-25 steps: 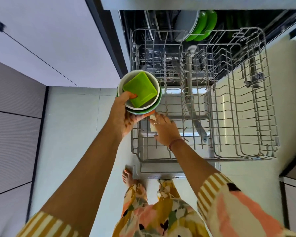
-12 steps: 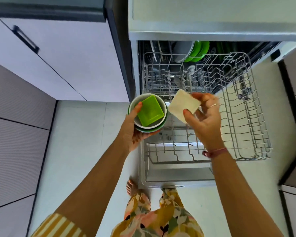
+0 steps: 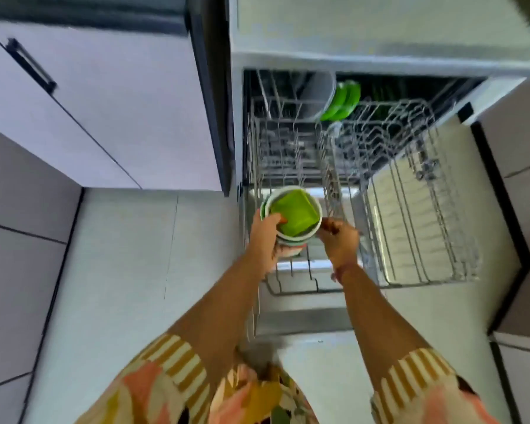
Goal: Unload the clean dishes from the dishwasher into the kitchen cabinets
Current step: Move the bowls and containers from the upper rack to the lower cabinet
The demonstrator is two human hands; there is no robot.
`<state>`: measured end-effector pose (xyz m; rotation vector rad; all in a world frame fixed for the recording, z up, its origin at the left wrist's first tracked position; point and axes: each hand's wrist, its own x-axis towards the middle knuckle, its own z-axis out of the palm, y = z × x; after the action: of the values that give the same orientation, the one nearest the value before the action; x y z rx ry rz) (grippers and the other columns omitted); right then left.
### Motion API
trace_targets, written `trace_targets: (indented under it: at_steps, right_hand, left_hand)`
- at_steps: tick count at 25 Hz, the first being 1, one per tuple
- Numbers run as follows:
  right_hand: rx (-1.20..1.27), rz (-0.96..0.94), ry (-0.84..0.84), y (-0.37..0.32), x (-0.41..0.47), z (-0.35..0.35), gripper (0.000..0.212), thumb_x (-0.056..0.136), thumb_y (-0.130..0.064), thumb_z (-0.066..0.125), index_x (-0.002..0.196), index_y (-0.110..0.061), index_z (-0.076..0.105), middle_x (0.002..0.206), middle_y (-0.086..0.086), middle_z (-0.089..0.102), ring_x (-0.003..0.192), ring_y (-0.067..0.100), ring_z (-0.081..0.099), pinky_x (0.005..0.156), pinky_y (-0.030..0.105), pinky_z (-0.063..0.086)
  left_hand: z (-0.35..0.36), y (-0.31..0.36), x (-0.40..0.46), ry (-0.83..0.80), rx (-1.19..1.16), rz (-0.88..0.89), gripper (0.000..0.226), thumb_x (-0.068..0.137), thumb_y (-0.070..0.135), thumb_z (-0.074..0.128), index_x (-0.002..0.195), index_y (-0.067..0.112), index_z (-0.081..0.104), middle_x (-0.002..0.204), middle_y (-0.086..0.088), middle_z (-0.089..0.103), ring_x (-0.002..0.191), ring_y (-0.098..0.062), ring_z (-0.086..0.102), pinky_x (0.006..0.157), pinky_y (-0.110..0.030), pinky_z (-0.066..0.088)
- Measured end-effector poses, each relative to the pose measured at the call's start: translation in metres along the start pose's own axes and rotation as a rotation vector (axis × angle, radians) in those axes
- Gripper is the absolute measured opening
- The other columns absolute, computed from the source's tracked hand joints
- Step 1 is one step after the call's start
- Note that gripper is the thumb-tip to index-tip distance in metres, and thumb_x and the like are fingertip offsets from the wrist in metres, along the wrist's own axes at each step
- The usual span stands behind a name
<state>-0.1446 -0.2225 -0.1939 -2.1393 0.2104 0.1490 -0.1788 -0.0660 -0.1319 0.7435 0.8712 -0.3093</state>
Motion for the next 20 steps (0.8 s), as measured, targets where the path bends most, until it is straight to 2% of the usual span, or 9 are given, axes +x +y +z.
trace_targets:
  at_steps: [2,4,6,8,9,13,16,18,20]
  right_hand:
    - [-0.063,0.018,-0.054,0.021,-0.01,0.006,0.016,0.082,-0.001,0.068,0.098,0.001,0.073,0.09,0.005,0.07,0.08,0.016,0.063,0.072,0.01,0.05]
    - [-0.142,0.022,-0.137,0.031,-0.018,0.019,0.021,0.084,-0.006,0.067,0.105,-0.002,0.071,0.097,0.01,0.071,0.087,0.017,0.064,0.077,0.009,0.047]
    - [-0.217,0.018,-0.259,0.036,-0.024,0.035,0.028,0.083,-0.005,0.066,0.111,-0.005,0.067,0.104,0.012,0.068,0.094,0.02,0.063,0.083,0.017,0.049]
    - [-0.233,0.047,-0.347,0.035,-0.026,0.045,0.04,0.08,-0.006,0.068,0.12,-0.008,0.062,0.115,0.013,0.061,0.103,0.025,0.062,0.093,0.034,0.051]
    - [-0.249,0.056,-0.37,0.034,-0.026,0.049,0.048,0.079,-0.007,0.07,0.125,-0.009,0.058,0.121,0.014,0.056,0.107,0.027,0.06,0.097,0.037,0.05]
    - [-0.394,-0.015,-0.429,0.034,-0.028,0.061,0.062,0.077,-0.014,0.074,0.135,-0.011,0.05,0.129,0.016,0.048,0.117,0.028,0.051,0.105,0.036,0.041]
    - [-0.425,-0.034,-0.364,0.032,-0.025,0.071,0.05,0.081,-0.011,0.068,0.13,-0.01,0.056,0.123,0.016,0.06,0.113,0.028,0.056,0.097,0.034,0.045]
    - [-0.385,0.021,-0.255,0.033,-0.024,0.074,0.037,0.085,-0.004,0.058,0.121,-0.011,0.063,0.114,0.013,0.068,0.105,0.028,0.062,0.089,0.032,0.049]
    - [-0.311,0.107,-0.16,0.033,-0.024,0.069,0.036,0.085,0.0,0.052,0.116,-0.01,0.067,0.11,0.01,0.07,0.101,0.025,0.065,0.083,0.023,0.048]
  left_hand:
    - [-0.005,0.004,-0.001,-0.023,-0.051,0.006,0.04,0.092,0.005,0.048,0.129,0.016,0.042,0.118,-0.018,0.052,0.097,-0.038,0.06,0.058,-0.051,0.059]
    - [-0.012,0.013,-0.004,-0.043,-0.062,0.032,0.033,0.091,0.005,0.047,0.122,0.017,0.045,0.112,-0.017,0.053,0.099,-0.039,0.06,0.065,-0.052,0.058]
    - [-0.02,0.016,-0.007,-0.055,-0.072,0.067,0.028,0.091,0.005,0.047,0.115,0.018,0.048,0.11,-0.017,0.054,0.098,-0.038,0.061,0.069,-0.053,0.058]
    - [-0.026,0.015,-0.008,-0.039,-0.085,0.093,0.034,0.09,0.005,0.046,0.121,0.017,0.047,0.112,-0.017,0.053,0.098,-0.038,0.061,0.066,-0.05,0.059]
    - [-0.028,0.015,-0.008,-0.038,-0.086,0.099,0.037,0.09,0.004,0.046,0.124,0.016,0.045,0.113,-0.017,0.053,0.098,-0.038,0.06,0.063,-0.048,0.059]
    - [-0.036,0.01,-0.011,-0.041,-0.072,0.103,0.04,0.09,0.004,0.047,0.127,0.017,0.044,0.114,-0.016,0.052,0.102,-0.04,0.059,0.061,-0.047,0.059]
    - [-0.042,0.009,-0.009,-0.042,-0.097,0.108,0.043,0.089,0.004,0.048,0.129,0.018,0.044,0.115,-0.016,0.053,0.103,-0.04,0.059,0.064,-0.049,0.059]
    - [-0.044,0.007,-0.011,-0.044,-0.085,0.116,0.041,0.089,0.003,0.048,0.128,0.018,0.045,0.114,-0.016,0.054,0.1,-0.039,0.06,0.066,-0.05,0.059]
    - [-0.046,0.005,-0.013,-0.053,-0.089,0.108,0.04,0.089,0.003,0.048,0.126,0.017,0.046,0.114,-0.017,0.054,0.101,-0.039,0.061,0.072,-0.052,0.058]
